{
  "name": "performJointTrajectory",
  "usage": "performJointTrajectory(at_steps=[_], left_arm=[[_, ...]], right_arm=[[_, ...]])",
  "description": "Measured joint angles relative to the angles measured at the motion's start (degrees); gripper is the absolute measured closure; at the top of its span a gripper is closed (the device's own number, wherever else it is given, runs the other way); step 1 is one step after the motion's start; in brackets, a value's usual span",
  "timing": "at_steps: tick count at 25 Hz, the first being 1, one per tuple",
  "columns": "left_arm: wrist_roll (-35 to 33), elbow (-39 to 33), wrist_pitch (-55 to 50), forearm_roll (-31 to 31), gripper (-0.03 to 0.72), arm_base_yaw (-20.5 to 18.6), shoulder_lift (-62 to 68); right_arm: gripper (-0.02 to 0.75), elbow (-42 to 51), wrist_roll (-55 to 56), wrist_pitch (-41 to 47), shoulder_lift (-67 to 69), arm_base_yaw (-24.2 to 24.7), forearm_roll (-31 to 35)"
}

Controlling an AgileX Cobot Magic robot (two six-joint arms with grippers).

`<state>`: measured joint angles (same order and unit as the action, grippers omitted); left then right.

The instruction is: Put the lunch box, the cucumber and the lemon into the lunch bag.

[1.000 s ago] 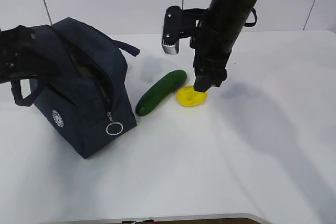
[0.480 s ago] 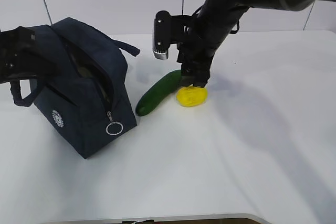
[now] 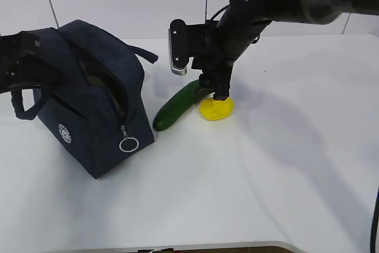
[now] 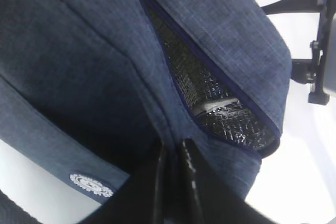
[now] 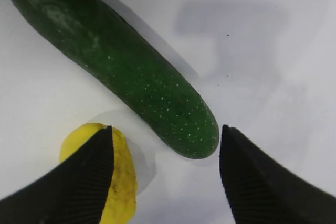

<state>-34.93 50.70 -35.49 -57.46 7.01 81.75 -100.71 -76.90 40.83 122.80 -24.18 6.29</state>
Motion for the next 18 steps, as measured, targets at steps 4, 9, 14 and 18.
performJointTrajectory(at_steps=[4,9,14,18], left_arm=[[-0.10,0.00,0.14,0.00,0.685,0.00,0.00],[-0.10,0.00,0.14,0.00,0.685,0.00,0.00],[-0.10,0.00,0.14,0.00,0.685,0.00,0.00],[-0.10,0.00,0.14,0.00,0.685,0.00,0.00]], right_arm=[[0.234,0.00,-2.17,0.00,0.36,-0.73,0.46],[0.234,-0.14,-3.95,-0.34,1.95,-2.58,1.89],[0.234,-0.14,-4.74,-0.34,3.20,-3.18,2.73],[0.234,-0.14,-4.95,-0.34,3.30,-3.27,2.73]])
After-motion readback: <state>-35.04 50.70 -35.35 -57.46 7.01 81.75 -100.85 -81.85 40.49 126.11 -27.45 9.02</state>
